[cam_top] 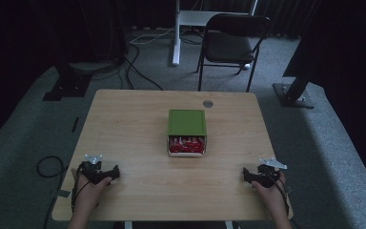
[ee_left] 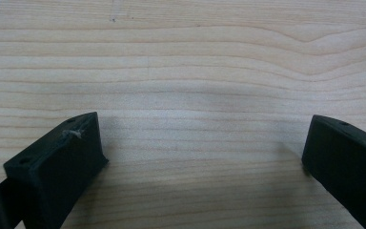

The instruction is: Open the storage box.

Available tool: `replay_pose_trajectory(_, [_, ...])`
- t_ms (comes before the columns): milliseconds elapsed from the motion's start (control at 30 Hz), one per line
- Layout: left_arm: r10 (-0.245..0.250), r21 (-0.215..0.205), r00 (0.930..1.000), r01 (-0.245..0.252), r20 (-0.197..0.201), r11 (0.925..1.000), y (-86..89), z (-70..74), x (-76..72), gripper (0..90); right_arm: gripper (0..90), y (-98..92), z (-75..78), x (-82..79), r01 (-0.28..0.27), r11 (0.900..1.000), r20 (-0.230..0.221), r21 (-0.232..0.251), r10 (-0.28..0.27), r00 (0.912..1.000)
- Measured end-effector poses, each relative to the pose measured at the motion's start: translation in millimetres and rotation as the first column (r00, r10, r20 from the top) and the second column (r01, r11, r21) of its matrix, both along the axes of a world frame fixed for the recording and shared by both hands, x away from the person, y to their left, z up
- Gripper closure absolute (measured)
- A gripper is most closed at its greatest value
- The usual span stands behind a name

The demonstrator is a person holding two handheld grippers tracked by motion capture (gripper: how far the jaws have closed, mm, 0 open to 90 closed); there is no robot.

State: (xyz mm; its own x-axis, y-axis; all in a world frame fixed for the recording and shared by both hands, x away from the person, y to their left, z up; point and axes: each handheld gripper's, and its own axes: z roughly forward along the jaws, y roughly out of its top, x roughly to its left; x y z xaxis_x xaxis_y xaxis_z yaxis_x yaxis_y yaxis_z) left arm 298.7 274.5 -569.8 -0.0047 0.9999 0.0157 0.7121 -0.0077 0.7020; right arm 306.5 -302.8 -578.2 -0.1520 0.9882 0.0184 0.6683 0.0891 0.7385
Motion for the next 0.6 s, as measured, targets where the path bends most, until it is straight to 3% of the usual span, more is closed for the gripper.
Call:
replay_pose_trajectory(333, [-0.016,0.001,0.9999,0.016,-0.003,0.9999,-1.1,0.1,-1.6,0.7,11.3,0.0,0.0,0.0,0.000,1.000,0.000,0.000,0.000,1.0000])
replay_pose_trajectory(600, [-0.079,0.006,0.9968,0.079,-0.005,0.9968,-5.9,0.3,-4.1,0.7,11.3,0.0,0.1,0.1,-0.001,1.000,-0.001,0.000,0.001,1.0000])
